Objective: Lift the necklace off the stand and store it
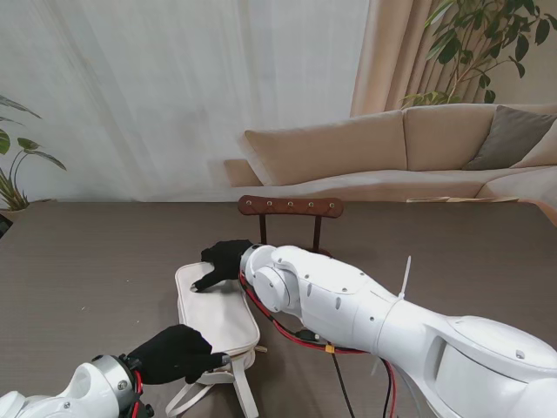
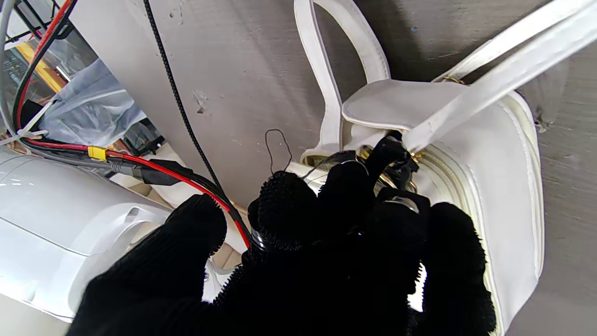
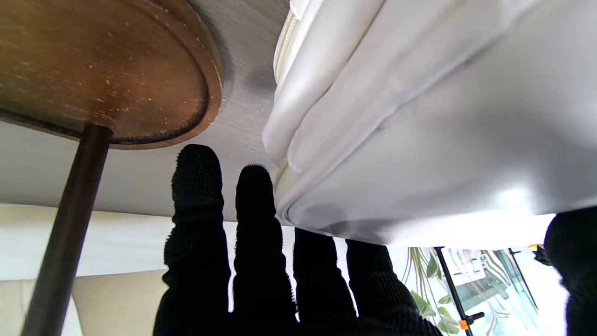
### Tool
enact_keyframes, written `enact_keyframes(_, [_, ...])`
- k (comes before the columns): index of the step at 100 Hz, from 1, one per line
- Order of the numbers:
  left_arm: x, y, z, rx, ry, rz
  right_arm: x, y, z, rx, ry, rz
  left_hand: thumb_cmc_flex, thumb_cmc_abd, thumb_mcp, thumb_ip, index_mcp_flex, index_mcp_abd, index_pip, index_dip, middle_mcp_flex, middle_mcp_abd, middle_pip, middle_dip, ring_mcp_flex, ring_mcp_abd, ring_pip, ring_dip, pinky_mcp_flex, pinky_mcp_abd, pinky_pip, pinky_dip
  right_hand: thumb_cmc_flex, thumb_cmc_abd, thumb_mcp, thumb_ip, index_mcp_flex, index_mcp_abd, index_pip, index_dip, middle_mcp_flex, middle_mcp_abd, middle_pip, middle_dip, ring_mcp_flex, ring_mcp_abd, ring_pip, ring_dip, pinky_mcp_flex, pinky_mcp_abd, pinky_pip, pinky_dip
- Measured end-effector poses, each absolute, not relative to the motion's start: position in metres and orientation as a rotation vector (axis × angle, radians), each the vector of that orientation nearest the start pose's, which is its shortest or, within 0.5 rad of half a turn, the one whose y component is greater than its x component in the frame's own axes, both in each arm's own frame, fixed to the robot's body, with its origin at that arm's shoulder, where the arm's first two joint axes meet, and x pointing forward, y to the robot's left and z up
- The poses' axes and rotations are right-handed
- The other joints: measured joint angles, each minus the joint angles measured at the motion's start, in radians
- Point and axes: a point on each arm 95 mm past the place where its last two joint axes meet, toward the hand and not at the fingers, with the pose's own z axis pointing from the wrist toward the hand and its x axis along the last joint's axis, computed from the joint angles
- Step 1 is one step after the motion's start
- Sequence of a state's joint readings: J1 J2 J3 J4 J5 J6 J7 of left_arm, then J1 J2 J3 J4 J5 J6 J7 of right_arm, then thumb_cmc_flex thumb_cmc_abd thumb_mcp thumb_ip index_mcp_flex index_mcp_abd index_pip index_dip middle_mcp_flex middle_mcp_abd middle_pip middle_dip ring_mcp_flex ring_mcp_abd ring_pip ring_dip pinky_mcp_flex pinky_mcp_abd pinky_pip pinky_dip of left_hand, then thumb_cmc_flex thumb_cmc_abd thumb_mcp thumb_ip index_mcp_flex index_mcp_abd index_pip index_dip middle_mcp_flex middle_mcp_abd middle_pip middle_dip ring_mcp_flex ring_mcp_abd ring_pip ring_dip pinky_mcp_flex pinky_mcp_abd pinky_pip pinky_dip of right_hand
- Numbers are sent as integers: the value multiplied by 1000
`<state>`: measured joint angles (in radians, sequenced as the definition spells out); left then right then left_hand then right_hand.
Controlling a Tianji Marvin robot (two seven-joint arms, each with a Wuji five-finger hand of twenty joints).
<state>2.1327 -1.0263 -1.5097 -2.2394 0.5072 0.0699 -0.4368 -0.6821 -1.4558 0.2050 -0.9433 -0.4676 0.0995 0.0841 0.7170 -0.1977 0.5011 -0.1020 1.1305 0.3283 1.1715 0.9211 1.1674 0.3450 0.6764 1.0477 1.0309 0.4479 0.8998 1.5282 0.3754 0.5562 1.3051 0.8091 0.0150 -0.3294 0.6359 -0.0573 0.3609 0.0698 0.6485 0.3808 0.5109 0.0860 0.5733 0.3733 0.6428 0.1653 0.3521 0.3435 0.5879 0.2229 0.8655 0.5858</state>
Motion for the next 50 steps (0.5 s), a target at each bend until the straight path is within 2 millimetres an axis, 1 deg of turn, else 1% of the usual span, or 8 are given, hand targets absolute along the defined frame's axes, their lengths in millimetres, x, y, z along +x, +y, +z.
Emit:
enact_keyframes(6, [253, -7, -265, -1836, 1648, -1661, 495, 258, -317, 1057, 2092, 1476, 0, 0, 0, 0, 0, 0, 0, 0, 0, 0, 0, 0, 0, 0, 0, 0, 0, 0, 0, 0, 25, -31, -2, -1, 72, -3, 2, 20, 102, -21, 25, 49, 85, -18, 82, 45, 10, -14, 68, 13])
enact_keyframes(11, [253, -4, -265, -1833, 1642, -1653, 496, 257, -316, 1048, 2088, 1483, 0, 0, 0, 0, 0, 0, 0, 0, 0, 0, 0, 0, 0, 0, 0, 0, 0, 0, 0, 0, 65, -63, -6, -13, 157, -9, 9, 36, 205, -25, 17, 69, 176, -40, 173, 91, 10, -25, 148, 35])
enact_keyframes(18, [253, -1, -265, -1833, 1630, -1643, 497, 256, -314, 1022, 2089, 1486, 0, 0, 0, 0, 1, 0, 0, 0, 0, 0, 0, 0, 0, 0, 0, 0, 0, 0, 0, 0, 109, -116, -14, -43, 304, -23, 57, 60, 366, -25, 10, 95, 308, -32, 267, 131, 11, -42, 268, 38])
enact_keyframes(25, [253, 3, -265, -1837, 1611, -1634, 498, 254, -313, 1009, 2092, 1482, 0, 0, 0, 0, 1, 0, 0, 0, 0, 0, 0, 0, 0, 0, 0, 0, 0, 0, 0, 0, 143, -148, -61, -63, 426, -37, 106, 85, 495, -26, 16, 129, 429, -16, 347, 165, 17, -47, 397, 60])
enact_keyframes(30, [253, 6, -266, -1843, 1589, -1628, 499, 252, -313, 1010, 2090, 1479, 0, 0, 0, 0, 1, 0, 0, 0, 1, 0, 0, 0, 0, 0, 0, 0, 0, 0, 0, 0, 159, -160, -85, -83, 497, -47, 154, 85, 574, -28, 23, 160, 507, -14, 405, 190, 69, -31, 475, 61])
enact_keyframes(34, [254, 8, -267, -1848, 1565, -1626, 499, 251, -313, 1013, 2086, 1478, 0, 0, 0, 0, 2, 0, 0, 0, 1, 0, 0, 0, 0, 0, 0, 0, 0, 0, 0, 0, 167, -166, -109, -84, 547, -51, 184, 85, 625, -32, 34, 184, 562, -14, 452, 210, 111, -15, 524, 62])
enact_keyframes(40, [256, 12, -270, -1853, 1525, -1623, 499, 250, -314, 1019, 2072, 1477, 0, 0, 0, 0, 2, 0, 2, 0, 1, 0, 0, 0, 0, 0, 0, 0, 0, 0, 0, 0, 167, -166, -110, -84, 598, -52, 187, 157, 669, -33, 48, 224, 587, -15, 553, 250, 134, 3, 589, 65])
enact_keyframes(50, [260, 19, -280, -1876, 1477, -1601, 495, 248, -314, 1054, 2039, 1464, 0, 0, 0, 0, 2, 0, 2, 0, 1, 0, 0, 0, 0, 0, 0, 0, 0, 0, 0, 0, 171, -166, -110, -84, 678, -50, 198, 231, 743, -34, 80, 274, 619, -22, 731, 304, 157, 16, 681, 88])
